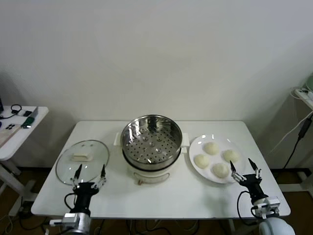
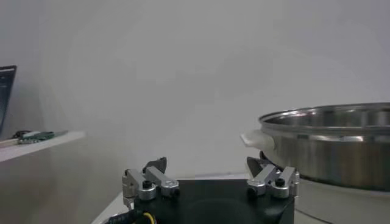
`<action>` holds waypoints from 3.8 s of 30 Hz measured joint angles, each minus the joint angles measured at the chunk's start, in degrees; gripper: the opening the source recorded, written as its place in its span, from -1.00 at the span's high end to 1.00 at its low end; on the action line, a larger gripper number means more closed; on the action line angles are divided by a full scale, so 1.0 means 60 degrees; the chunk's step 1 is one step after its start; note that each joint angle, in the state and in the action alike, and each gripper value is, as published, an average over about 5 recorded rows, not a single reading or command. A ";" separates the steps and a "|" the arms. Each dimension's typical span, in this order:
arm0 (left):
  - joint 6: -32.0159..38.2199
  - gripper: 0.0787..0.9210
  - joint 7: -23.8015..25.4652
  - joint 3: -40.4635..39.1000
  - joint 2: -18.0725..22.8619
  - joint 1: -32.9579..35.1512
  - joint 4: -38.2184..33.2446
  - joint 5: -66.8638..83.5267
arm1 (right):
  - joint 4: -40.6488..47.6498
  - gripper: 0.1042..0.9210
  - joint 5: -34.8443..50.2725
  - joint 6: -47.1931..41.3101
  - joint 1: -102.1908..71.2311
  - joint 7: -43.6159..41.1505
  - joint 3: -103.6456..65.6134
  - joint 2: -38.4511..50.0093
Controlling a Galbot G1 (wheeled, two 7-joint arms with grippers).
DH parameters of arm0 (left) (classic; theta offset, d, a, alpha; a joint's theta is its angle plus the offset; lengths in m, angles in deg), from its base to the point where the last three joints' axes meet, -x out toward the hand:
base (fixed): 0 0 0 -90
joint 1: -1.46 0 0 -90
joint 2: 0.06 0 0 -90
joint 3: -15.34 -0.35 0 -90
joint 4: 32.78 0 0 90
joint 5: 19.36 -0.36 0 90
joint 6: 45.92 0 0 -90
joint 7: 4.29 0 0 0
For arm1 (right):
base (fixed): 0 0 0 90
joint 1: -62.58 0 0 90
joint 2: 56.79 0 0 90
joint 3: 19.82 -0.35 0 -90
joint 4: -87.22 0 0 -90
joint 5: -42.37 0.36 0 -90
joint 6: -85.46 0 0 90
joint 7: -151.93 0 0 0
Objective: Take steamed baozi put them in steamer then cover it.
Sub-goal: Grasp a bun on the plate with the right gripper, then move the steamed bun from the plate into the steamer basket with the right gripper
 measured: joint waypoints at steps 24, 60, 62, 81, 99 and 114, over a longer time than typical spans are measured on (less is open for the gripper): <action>0.0118 -0.77 -0.0016 -0.0141 -0.0280 0.0141 -0.0017 -0.0005 | 0.2187 -0.76 -0.2796 -0.2234 0.5974 -0.5256 0.5242 0.4989; -0.0313 -0.77 -0.0261 -0.0100 -0.0758 -0.0301 0.0334 -0.0002 | 1.0299 -0.76 -0.2935 -0.1329 1.4126 -0.8296 1.4776 0.1329; -0.0314 -0.77 -0.0262 -0.0102 -0.0771 -0.0305 0.0353 -0.0002 | 1.0528 -0.76 -0.2935 -0.1286 1.4154 -0.8314 1.4834 0.1135; -0.0273 -0.77 -0.0280 -0.0079 -0.0789 -0.0181 0.0338 0.0004 | 1.2091 -0.74 -0.3611 -0.0874 1.4179 -0.8422 1.4674 -0.0112; -0.0226 -0.77 -0.0299 -0.0077 -0.0788 -0.0117 0.0338 0.0009 | 1.2580 -0.50 -0.4430 -0.0632 1.4096 -0.8623 1.3999 -0.0388; -0.0200 -0.77 -0.0415 -0.0045 -0.0745 0.0078 0.0159 0.0012 | 1.1284 -0.49 -0.3927 -0.0693 1.4707 -0.8913 1.4570 0.0362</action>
